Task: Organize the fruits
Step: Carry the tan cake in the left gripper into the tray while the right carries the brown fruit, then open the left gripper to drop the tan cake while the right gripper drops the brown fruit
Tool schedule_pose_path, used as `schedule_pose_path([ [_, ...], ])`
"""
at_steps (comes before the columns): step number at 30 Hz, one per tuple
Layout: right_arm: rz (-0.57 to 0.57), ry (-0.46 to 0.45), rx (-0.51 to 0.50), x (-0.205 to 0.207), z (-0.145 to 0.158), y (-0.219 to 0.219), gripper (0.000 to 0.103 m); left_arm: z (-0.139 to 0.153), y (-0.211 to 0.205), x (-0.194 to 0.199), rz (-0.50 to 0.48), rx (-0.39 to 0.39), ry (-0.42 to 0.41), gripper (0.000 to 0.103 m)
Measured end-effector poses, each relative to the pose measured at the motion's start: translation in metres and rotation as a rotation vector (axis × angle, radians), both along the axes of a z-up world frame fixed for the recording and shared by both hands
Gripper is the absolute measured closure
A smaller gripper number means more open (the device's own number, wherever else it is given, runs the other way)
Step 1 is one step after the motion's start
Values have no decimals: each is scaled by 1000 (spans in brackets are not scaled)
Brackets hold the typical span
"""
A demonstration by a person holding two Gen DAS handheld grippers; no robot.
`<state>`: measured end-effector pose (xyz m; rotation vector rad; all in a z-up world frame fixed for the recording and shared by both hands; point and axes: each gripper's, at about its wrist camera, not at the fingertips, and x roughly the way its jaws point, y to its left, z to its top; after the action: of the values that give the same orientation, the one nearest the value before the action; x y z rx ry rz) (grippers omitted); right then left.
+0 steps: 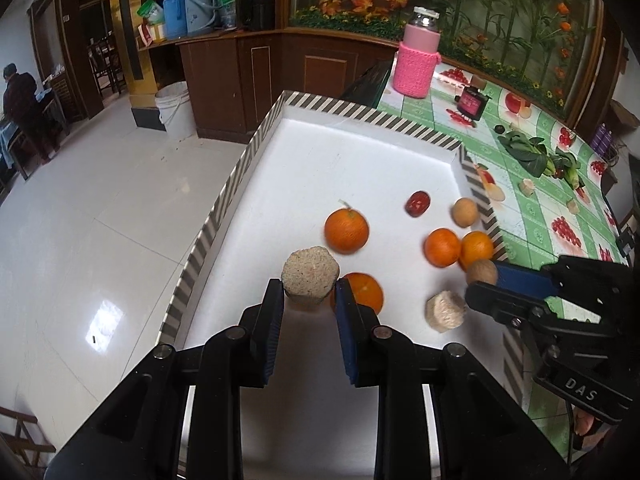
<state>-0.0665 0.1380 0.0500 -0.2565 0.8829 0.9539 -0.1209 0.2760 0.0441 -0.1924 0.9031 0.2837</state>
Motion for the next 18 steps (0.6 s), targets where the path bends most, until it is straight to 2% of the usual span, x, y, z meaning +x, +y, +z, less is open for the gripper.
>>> schedule_pose_path([
  [11,63,23,-62,12,-19,45,80,-11,6,2,11,-11,24,79],
  [18,65,28,-75,17,-24,51,80,-18,10,2,25,-14,41,79],
])
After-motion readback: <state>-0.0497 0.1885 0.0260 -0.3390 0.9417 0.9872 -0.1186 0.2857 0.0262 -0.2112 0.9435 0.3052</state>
